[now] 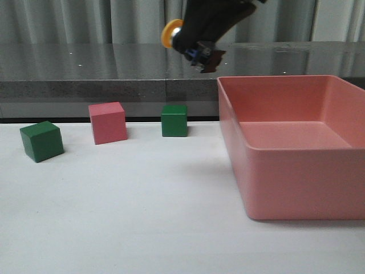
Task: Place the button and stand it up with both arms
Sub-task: 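Lift the button out of the bin and lay it on the table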
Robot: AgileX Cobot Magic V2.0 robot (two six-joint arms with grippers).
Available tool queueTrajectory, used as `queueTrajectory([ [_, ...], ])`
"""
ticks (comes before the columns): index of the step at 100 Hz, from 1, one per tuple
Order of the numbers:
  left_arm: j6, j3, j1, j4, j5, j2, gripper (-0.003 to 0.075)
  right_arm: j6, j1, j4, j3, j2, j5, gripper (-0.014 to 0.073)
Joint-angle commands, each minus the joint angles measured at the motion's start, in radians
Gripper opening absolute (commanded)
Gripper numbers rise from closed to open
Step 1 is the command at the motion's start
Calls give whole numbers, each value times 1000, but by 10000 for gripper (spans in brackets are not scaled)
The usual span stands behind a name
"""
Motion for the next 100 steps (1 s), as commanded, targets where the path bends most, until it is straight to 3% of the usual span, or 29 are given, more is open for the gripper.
queueTrajectory([
  [1,-6,45,3,-6,-76,11,-20,-120,45,33,-35,-14,-81,96],
  [25,-6,45,3,-6,-76,11,-20,-363,134,4,-42,136,-161,96],
  [61,-6,45,3,-6,-76,11,-20,-379,189,-74,-43,272,-271,104],
  [73,-6,45,3,-6,-76,11,-20,-379,189,-74,-43,278,-272,236],
  [88,-6,45,3,-6,-76,11,-20,-379,189,-74,-43,278,-278,517],
  [100,-6,45,3,-6,-76,11,-20,-379,189,-74,-43,278,-280,569],
])
